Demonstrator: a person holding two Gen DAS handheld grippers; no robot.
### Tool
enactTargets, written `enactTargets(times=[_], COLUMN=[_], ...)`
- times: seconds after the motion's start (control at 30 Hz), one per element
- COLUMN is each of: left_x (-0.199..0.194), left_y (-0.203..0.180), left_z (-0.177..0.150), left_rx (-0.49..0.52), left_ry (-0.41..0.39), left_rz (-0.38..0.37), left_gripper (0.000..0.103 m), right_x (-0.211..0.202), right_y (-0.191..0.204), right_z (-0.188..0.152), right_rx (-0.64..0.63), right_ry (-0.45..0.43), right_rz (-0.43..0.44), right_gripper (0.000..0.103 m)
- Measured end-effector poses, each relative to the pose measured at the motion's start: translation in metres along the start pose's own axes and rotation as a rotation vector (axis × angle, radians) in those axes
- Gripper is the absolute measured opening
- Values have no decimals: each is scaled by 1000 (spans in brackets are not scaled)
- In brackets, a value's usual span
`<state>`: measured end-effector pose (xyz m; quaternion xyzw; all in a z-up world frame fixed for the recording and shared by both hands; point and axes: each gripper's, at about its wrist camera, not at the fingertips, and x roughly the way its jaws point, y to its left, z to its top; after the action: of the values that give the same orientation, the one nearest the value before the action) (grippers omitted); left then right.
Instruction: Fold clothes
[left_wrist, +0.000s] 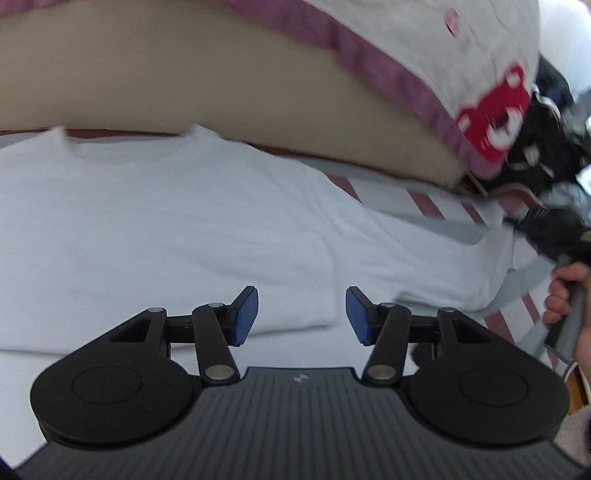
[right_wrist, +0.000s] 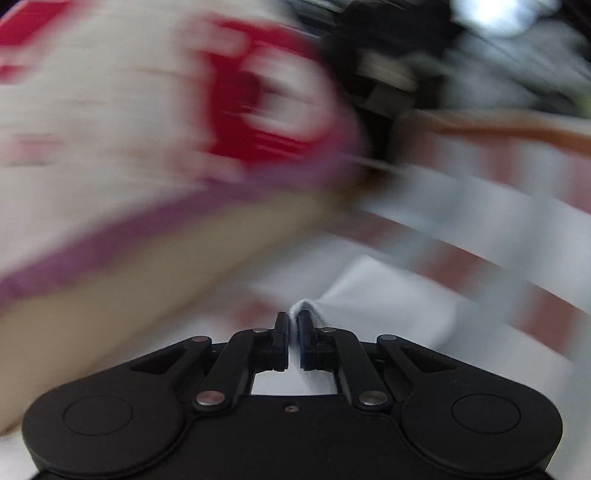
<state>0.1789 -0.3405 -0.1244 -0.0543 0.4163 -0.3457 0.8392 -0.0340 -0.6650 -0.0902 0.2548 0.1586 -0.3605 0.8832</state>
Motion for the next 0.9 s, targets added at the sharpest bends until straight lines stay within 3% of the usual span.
enactTargets(times=[0.13,0.23,0.3,0.43,0.53,0.7,0.83,0.9], left_x=[-20,-32,-33,-31,-24,-12,1,7], left_y=[29,45,54,72,82,81,84,86], left_z=[2,7,10,12,6,0,-5,-8], left_rx=[-100,-169,-207,-307,-392,-417,-419,-420], left_ry=[-53,-115,-124,-132,-94,-54,-12,10], left_rz=[1,-20,-31,-70,-155,-144,-105,-85], left_gripper=[52,52,52,52,50,52,58,58], right_x=[-31,-42,-45,-49,-51,-50,-54,-77], right_y=[74,132,165,193,202,198,199,200], right_z=[-16,-48,-77,-128,-153,-155,-157,-152], right_rx=[-123,-238,-332,-443,-563,-600,-662,-790], right_ry=[-72,-24,20,151,208,276,380,415], right_rz=[418,602,652,724,760,829,888,950], right_gripper=[8,8,8,8,8,8,9,11])
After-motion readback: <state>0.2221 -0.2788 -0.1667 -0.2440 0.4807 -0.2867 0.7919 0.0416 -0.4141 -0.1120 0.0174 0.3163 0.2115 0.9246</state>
